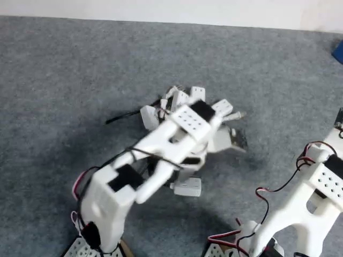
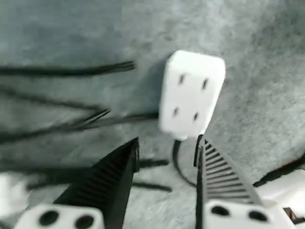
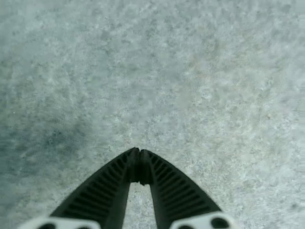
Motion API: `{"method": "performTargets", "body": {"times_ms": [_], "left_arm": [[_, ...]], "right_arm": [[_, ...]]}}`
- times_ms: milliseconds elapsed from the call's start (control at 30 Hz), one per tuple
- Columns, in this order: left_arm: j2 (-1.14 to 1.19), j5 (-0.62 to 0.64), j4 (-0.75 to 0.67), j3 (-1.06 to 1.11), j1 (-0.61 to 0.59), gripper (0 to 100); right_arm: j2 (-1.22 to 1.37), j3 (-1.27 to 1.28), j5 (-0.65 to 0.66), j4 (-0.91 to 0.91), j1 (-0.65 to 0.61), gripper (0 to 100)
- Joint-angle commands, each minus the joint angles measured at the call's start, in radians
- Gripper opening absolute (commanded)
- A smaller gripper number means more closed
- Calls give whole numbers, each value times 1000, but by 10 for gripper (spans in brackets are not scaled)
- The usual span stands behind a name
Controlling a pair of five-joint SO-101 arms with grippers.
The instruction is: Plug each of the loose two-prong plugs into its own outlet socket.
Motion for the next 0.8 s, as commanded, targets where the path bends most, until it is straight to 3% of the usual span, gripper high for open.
{"method": "performTargets", "body": {"times_ms": [0,133,200,267,367,433,500,767], "left_arm": [[-182,-8,23,-25,-54,200],[-257,0,23,-30,-91,197],[-283,61,15,-41,-134,197],[-297,189,9,-58,-196,196],[-278,522,-64,-33,-306,196],[-252,706,-129,27,-381,196],[-223,776,-210,91,-444,196],[-93,792,-407,159,-539,196]], "right_arm": [[-8,-7,6,-15,-25,6],[-4,-10,5,-16,-31,6],[2,-36,3,-15,-77,6],[19,-68,-25,4,-151,6],[101,-185,-100,59,-297,6],[196,-288,-206,82,-392,6],[308,-395,-348,93,-461,6],[699,-699,-1085,93,-645,6]]}}
